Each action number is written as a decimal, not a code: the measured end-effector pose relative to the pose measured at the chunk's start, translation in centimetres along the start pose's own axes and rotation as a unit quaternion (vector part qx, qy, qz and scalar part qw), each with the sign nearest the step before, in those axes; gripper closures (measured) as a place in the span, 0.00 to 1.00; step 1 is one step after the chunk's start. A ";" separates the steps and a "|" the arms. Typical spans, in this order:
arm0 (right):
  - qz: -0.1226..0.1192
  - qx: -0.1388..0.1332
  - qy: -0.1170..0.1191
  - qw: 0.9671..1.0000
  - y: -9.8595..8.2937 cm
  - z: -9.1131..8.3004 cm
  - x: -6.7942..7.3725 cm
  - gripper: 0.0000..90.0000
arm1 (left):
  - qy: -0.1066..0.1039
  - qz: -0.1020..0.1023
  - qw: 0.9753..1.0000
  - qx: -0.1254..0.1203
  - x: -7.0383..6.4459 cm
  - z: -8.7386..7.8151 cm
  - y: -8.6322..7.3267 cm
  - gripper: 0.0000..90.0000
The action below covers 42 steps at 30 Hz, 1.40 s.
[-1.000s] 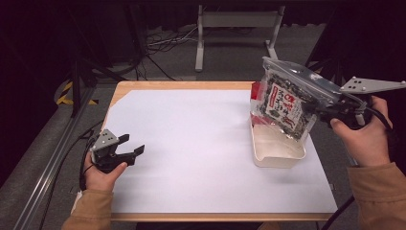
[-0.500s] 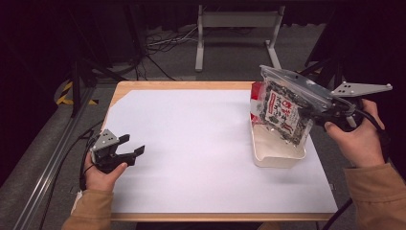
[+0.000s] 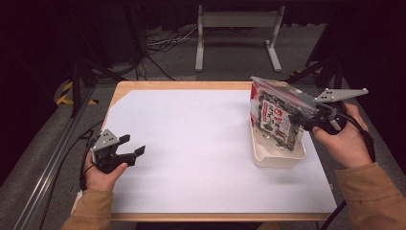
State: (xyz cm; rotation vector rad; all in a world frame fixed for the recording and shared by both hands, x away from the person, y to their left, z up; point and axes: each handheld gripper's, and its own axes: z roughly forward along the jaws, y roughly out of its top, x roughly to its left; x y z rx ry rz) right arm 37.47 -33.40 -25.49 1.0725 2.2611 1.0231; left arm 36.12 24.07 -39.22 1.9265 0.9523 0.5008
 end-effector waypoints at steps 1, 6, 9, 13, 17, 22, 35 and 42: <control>0.001 0.000 0.001 1.000 -0.1 0.1 0.0 0.85 | 0.000 -0.001 1.000 -0.002 0.0 0.0 0.0 0.31; 0.009 -0.003 0.004 1.000 -0.7 0.4 -0.3 0.85 | -0.001 -0.001 1.000 0.000 -0.1 0.1 0.0 0.31; 0.018 -0.005 0.005 1.000 -1.5 0.9 -0.5 0.85 | -0.002 -0.003 1.000 0.000 -0.1 0.1 0.0 0.30; 0.034 -0.003 0.006 0.999 -2.1 1.4 -0.8 0.85 | -0.003 -0.002 1.000 0.000 -0.1 0.2 0.0 0.30; 0.043 -0.008 0.009 0.999 -2.8 1.8 -0.9 0.85 | -0.003 -0.001 1.000 0.002 -0.2 0.2 0.0 0.30; 0.054 -0.023 0.007 0.998 -3.8 1.7 -1.1 0.85 | -0.004 0.001 1.000 0.002 -0.2 0.2 0.0 0.30; 0.092 -0.066 0.030 0.993 -5.5 2.0 -3.3 0.84 | -0.002 -0.002 1.000 0.001 -0.1 0.2 -0.1 0.30; 0.071 -0.080 0.011 0.994 -5.2 2.0 -2.8 0.73 | -0.003 -0.003 1.000 0.003 0.0 0.2 -0.2 0.30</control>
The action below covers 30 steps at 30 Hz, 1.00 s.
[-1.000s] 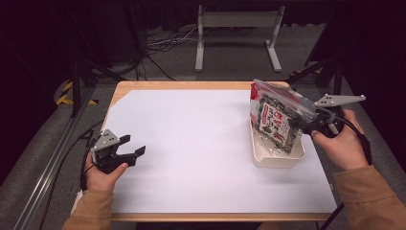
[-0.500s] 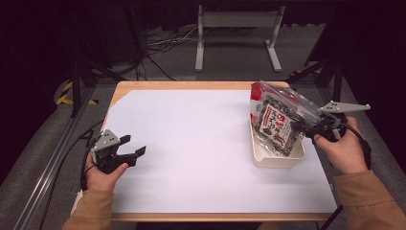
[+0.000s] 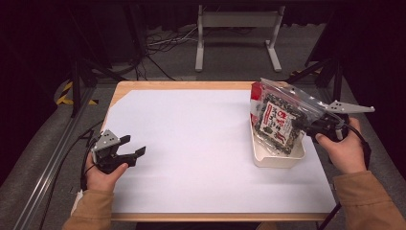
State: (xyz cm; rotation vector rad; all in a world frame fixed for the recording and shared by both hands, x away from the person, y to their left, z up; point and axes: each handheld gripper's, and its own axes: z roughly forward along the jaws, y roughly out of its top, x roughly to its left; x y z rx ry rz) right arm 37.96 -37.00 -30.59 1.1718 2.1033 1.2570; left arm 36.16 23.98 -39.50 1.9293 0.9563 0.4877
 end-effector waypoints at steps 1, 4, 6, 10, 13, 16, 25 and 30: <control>-0.009 0.000 -0.009 1.000 -0.1 0.1 0.0 0.68 | 0.000 -0.001 1.000 0.000 0.0 0.0 0.0 0.30; -0.003 -0.012 -0.010 1.000 -0.4 -0.1 0.1 0.56 | 0.002 -0.003 1.000 -0.001 0.1 -0.3 -0.3 0.30; -0.005 -0.028 -0.021 0.999 -0.7 -0.4 0.1 0.46 | 0.002 -0.006 1.000 -0.001 0.1 -0.5 -0.4 0.30; -0.003 -0.050 -0.027 0.998 -1.5 -1.2 0.3 0.41 | 0.001 -0.006 1.000 -0.003 -0.2 -1.0 -0.6 0.30; -0.001 -0.062 -0.028 0.998 -2.3 -1.9 0.9 0.39 | 0.000 -0.003 1.000 -0.003 -0.7 -1.4 -0.8 0.29; -0.002 -0.073 -0.033 0.997 -3.1 -2.6 1.4 0.39 | -0.006 0.001 1.000 -0.008 -1.2 -1.7 -0.8 0.29; -0.025 -0.070 -0.057 0.996 -5.2 -4.2 3.1 0.42 | -0.022 0.009 1.000 -0.017 -2.3 -2.3 -0.8 0.29; -0.033 -0.074 -0.051 0.995 -6.2 -4.1 4.4 0.42 | -0.022 0.015 0.999 -0.019 -2.8 -2.9 -1.2 0.29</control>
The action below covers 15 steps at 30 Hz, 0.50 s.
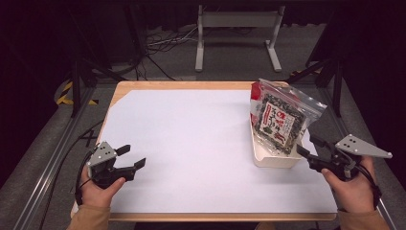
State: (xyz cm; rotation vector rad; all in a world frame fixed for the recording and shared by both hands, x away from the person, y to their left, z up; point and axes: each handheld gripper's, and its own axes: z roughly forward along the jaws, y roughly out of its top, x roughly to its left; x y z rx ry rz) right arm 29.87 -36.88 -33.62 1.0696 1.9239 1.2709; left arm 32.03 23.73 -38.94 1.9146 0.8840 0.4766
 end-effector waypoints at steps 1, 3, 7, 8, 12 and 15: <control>-0.001 0.000 0.003 1.000 -0.2 0.0 0.3 0.42 | -0.001 -0.001 1.000 0.000 -0.1 -0.1 -0.1 0.29; -0.003 -0.003 0.008 1.000 -0.4 -0.1 0.7 0.44 | -0.002 -0.003 1.000 -0.002 -0.1 -0.3 -0.3 0.29; -0.006 -0.006 0.014 1.000 -0.9 -0.6 2.1 0.45 | -0.003 -0.003 1.000 -0.001 -0.2 -0.5 -0.4 0.29; -0.006 -0.006 0.018 1.000 -1.0 -0.6 2.3 0.45 | -0.003 -0.001 1.000 0.000 -0.3 -0.4 -0.4 0.29; -0.021 -0.003 0.055 0.998 -1.3 -0.2 3.6 0.45 | -0.005 0.003 1.000 -0.001 -0.5 -0.4 -0.4 0.29; -0.034 -0.005 0.090 0.995 -1.5 0.8 4.4 0.45 | -0.007 0.006 1.000 -0.002 -0.6 -0.4 -0.4 0.29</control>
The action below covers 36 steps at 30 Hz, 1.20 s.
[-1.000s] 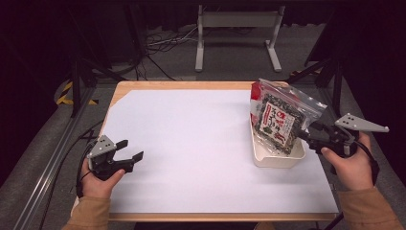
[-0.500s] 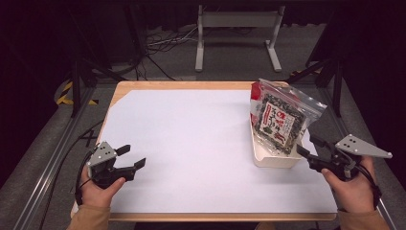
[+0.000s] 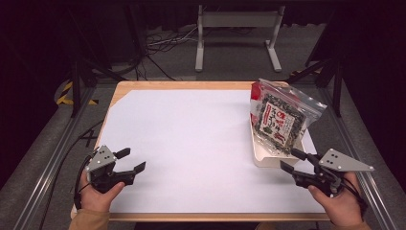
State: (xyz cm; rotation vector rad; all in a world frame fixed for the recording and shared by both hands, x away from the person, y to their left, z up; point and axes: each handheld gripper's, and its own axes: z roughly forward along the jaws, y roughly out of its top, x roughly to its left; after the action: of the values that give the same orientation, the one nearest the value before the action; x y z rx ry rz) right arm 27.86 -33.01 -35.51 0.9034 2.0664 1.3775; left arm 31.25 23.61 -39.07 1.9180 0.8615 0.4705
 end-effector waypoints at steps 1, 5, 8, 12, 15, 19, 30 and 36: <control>-0.002 0.001 0.008 1.000 -0.1 0.4 0.1 0.44 | 0.000 0.000 1.000 -0.001 0.0 0.0 0.0 0.29; -0.004 0.000 0.029 1.000 -0.5 1.4 0.4 0.44 | 0.001 -0.001 1.000 -0.003 0.3 0.1 -0.2 0.29; -0.001 -0.001 0.060 0.998 -1.0 2.8 0.9 0.44 | 0.001 -0.002 1.000 -0.008 0.6 0.0 -0.3 0.29; -0.002 -0.005 0.075 0.997 -1.3 3.8 1.3 0.44 | -0.002 -0.004 1.000 -0.012 0.6 0.0 -0.4 0.29; -0.003 -0.007 0.093 0.996 -1.8 5.0 1.9 0.44 | -0.004 -0.002 1.000 -0.016 0.6 0.0 -0.5 0.29; -0.010 0.003 0.115 0.993 -2.8 6.4 2.7 0.44 | -0.010 -0.003 1.000 -0.017 0.5 0.2 -0.6 0.28; -0.020 0.034 0.102 0.994 -4.4 8.1 3.0 0.43 | -0.015 -0.002 1.000 -0.019 0.5 0.2 -0.7 0.28; -0.024 0.051 0.097 0.994 -5.1 8.8 3.2 0.41 | -0.015 -0.005 1.000 -0.017 0.6 0.3 -0.8 0.28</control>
State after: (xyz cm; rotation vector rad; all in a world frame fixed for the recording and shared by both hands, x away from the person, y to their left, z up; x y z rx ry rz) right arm 30.70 -26.69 -43.57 0.7810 2.3079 1.3922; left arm 31.55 24.11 -39.99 1.8841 0.8375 0.4480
